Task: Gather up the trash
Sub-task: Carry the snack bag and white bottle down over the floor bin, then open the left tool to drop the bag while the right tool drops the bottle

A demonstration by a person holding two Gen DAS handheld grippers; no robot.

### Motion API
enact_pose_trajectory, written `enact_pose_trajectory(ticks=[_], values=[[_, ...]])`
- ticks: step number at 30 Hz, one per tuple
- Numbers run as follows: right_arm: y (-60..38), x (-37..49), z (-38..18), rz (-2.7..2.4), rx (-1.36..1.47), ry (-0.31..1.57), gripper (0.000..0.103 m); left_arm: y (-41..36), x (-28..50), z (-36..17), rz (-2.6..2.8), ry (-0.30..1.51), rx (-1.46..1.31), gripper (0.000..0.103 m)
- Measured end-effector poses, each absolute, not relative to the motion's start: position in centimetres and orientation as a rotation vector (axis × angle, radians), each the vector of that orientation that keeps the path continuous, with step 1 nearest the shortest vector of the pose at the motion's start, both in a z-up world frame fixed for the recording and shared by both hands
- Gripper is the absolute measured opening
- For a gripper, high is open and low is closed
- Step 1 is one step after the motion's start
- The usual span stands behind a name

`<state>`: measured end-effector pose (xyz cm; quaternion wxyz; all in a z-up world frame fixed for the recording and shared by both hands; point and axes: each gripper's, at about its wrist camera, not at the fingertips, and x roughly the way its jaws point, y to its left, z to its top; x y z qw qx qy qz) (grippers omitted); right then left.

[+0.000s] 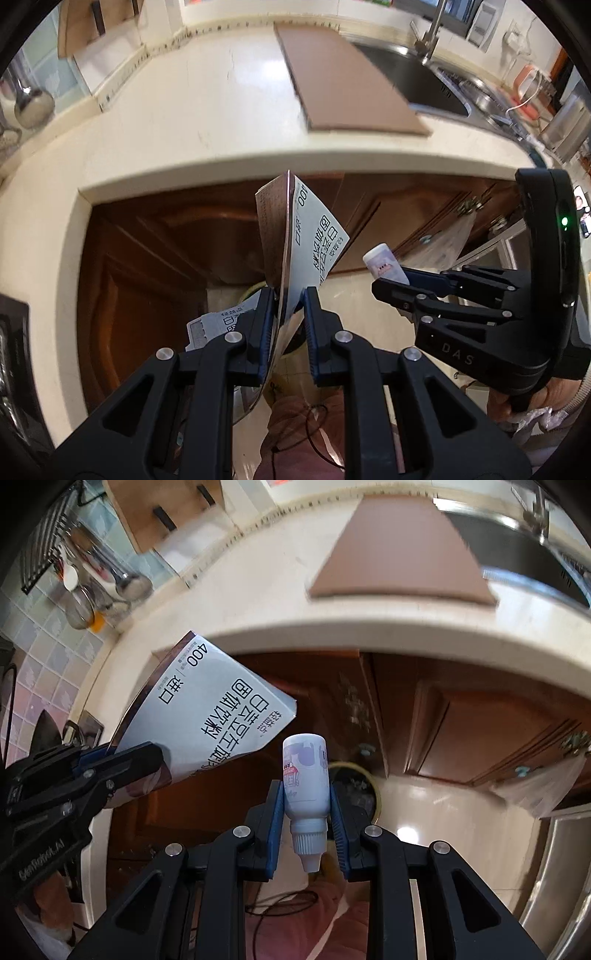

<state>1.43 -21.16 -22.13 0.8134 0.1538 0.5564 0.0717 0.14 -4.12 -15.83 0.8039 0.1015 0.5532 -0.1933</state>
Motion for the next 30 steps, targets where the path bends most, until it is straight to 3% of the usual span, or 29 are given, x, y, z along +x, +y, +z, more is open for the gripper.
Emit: enact_pose_trajectory(ticks=[23, 30], values=[[-20.2, 6.2, -47.8, 0.059, 0.398, 1.438, 0.024, -0.8, 5.1, -43.0, -0.136, 1.444, 0.111, 0.014], [-19.3, 8.1, -55.7, 0.030, 0.422, 1.505, 0.024, -0.4, 7.1, -49.1, -0.131, 1.481, 0.075, 0.014]])
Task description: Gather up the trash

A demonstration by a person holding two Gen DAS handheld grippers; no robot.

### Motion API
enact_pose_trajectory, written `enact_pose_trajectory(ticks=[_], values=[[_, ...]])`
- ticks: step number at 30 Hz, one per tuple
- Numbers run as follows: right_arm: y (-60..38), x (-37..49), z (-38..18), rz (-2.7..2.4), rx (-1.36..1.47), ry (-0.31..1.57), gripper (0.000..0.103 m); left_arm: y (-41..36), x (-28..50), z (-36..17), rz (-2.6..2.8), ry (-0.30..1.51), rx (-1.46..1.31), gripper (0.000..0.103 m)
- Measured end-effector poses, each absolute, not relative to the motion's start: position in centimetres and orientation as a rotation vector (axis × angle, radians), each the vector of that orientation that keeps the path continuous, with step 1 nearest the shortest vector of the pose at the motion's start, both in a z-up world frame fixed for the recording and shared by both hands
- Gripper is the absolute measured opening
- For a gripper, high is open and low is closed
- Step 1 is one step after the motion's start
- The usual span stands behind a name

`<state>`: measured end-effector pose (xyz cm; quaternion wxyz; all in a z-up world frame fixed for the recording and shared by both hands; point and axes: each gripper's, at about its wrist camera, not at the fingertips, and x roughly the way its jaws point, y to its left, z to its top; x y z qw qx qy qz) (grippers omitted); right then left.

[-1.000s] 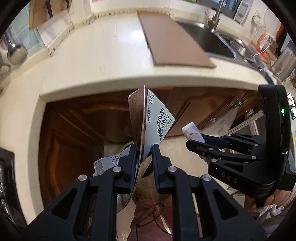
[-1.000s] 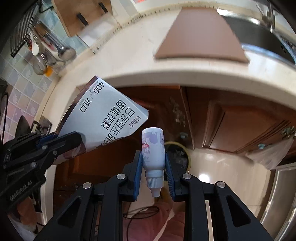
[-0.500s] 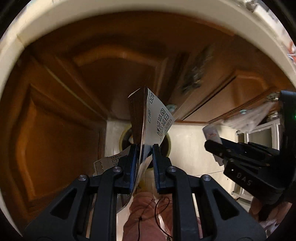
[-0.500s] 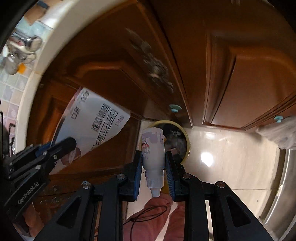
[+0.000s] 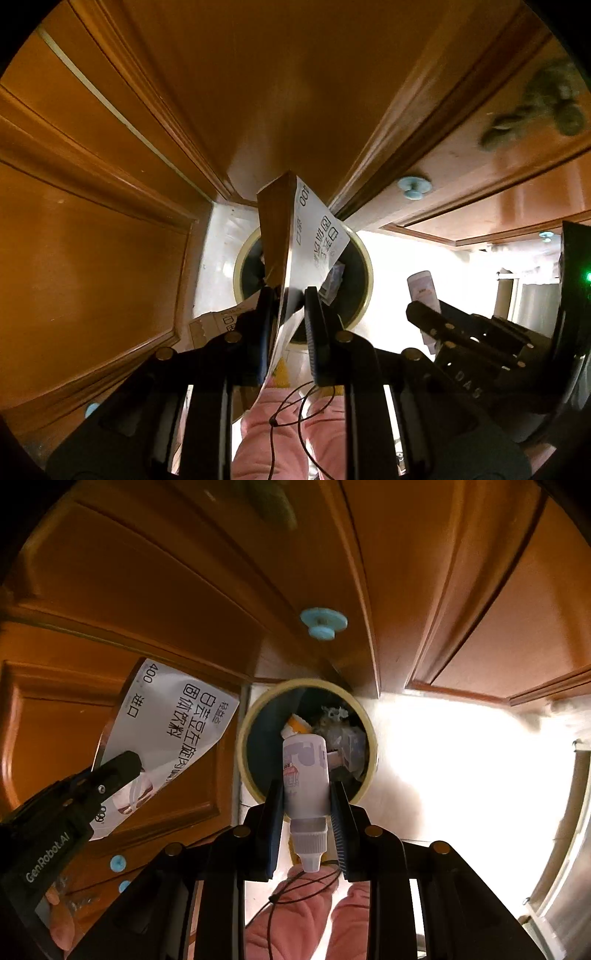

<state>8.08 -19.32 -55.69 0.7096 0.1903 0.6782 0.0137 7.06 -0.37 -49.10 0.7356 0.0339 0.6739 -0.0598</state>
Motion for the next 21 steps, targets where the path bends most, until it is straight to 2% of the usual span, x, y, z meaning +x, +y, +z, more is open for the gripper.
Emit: enact_pose_trajectory(ticks=[4, 6, 7, 9, 11, 21], values=[[-18.8, 9.1, -58.7, 0.041, 0.407, 1.524, 0.025, 0.7, 7.5, -51.8, -0.132, 1.532, 0.083, 0.015], [-18.4, 9.6, -60.0, 0.048, 0.398, 1.547, 0.029, 0.9, 7.6, -53.1, -0.131, 1.566, 0.093, 0.016], [-18.3, 9.8, -60.5, 0.047, 0.404, 1.554, 0.035, 1.1, 7.6, -53.5, -0.134, 1.578, 0.096, 0.016], [-18.2, 10.1, -61.1, 0.043, 0.415, 1.544, 0.042, 1.4, 7.3, -54.5, -0.143, 1.600, 0.103, 0.025], [-18.1, 10.3, -61.4, 0.047, 0.410, 1.532, 0.045, 1.5, 7.0, -54.9, -0.130, 1.603, 0.122, 0.046], [-18.0, 8.6, -61.0, 0.083, 0.363, 1.543, 0.045, 2.5, 6.4, -53.4, -0.112, 1.577, 0.128, 0.047]])
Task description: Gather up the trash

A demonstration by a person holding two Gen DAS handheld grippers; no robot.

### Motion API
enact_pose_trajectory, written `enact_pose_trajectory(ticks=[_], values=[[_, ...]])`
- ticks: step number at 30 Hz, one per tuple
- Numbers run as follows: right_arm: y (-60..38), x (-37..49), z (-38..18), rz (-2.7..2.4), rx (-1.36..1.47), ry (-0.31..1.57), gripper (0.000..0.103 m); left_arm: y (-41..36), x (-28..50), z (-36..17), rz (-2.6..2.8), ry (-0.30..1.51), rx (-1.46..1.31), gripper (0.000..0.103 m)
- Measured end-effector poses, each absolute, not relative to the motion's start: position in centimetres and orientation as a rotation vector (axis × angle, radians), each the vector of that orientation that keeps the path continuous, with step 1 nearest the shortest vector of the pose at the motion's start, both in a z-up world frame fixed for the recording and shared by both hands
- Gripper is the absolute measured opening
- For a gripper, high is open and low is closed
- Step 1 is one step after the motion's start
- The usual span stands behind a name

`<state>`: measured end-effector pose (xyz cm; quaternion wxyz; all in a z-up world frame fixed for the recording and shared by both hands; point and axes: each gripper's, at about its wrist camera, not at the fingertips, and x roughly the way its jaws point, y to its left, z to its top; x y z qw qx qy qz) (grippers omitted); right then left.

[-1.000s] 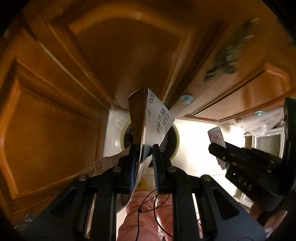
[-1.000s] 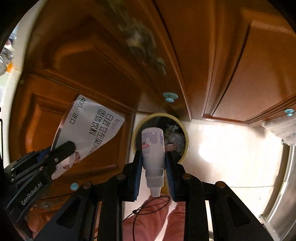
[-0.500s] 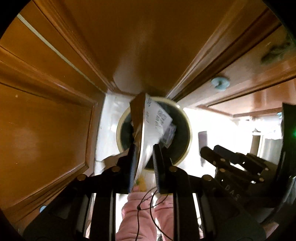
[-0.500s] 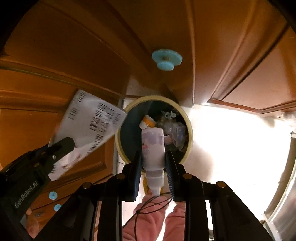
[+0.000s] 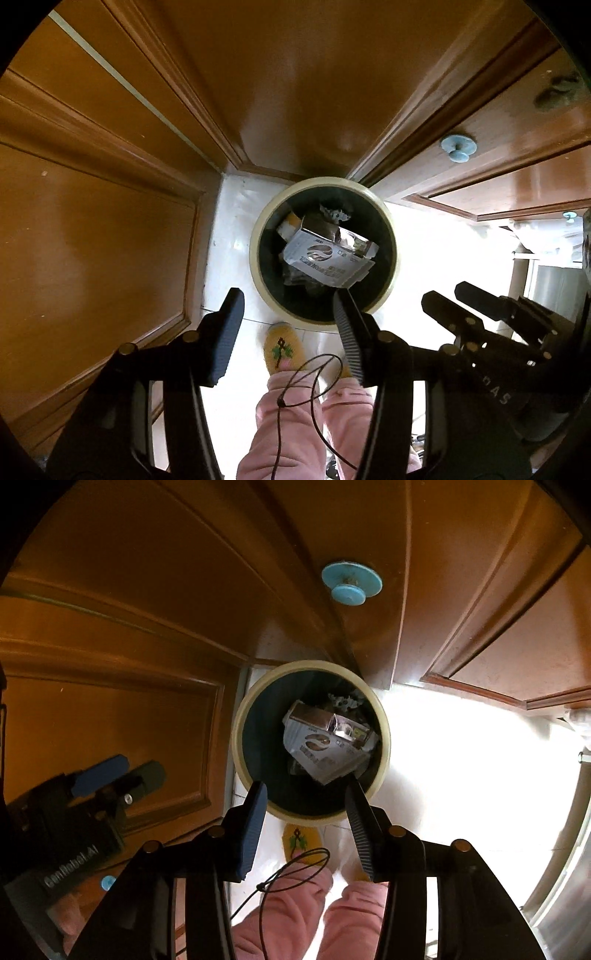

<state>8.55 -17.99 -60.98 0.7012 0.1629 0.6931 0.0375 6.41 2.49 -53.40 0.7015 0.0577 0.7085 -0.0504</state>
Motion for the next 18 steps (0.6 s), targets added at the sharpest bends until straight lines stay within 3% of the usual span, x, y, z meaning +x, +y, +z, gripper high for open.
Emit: enact_pose_trajectory(ticks=[7, 18], values=[[-18.9, 6.5, -57.7, 0.075, 0.413, 1.536, 0.045, 2.3, 5.4, -49.2, -0.141, 1.537, 0.127, 0.047], [-18.5, 3.7, -46.2, 0.080, 0.409, 1.455, 0.045, 2.9, 4.1, -39.0, -0.180, 1.486, 0.130, 0.047]])
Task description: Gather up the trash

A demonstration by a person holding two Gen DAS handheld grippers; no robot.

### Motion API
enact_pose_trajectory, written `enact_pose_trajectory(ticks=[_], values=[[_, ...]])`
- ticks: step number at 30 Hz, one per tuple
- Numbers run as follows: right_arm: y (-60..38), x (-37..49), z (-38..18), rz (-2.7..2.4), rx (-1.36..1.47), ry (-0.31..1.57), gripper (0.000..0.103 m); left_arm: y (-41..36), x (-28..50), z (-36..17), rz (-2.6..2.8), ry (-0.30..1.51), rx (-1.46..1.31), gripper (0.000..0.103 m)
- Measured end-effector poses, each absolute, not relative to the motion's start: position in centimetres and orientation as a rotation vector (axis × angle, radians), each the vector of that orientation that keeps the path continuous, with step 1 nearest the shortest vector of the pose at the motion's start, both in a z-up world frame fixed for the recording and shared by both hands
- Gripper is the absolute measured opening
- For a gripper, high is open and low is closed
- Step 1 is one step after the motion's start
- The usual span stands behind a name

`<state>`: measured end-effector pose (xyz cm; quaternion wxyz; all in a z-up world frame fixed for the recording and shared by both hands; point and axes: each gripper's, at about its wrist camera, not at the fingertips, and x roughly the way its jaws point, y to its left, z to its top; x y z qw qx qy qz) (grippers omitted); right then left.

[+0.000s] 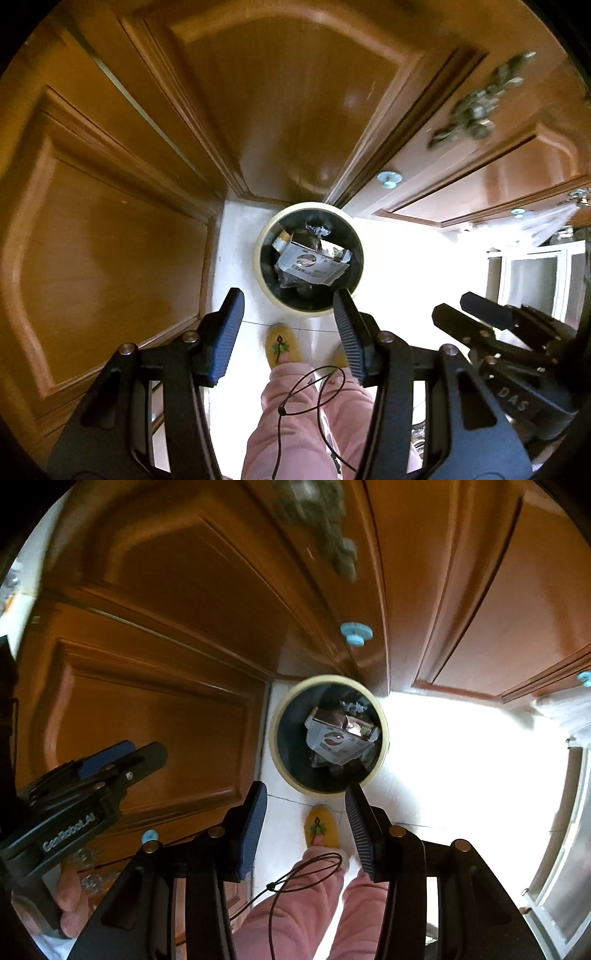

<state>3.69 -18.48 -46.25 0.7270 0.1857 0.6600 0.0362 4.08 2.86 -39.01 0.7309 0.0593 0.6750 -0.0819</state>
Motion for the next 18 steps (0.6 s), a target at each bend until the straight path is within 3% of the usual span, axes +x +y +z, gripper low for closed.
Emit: enact_pose_trajectory(ticks=[18], values=[[-17.2, 0.3, -22.1, 0.138, 0.352, 1.228, 0.045, 2.3, 2.0, -16.3, -0.234, 1.241, 0.153, 0.047]])
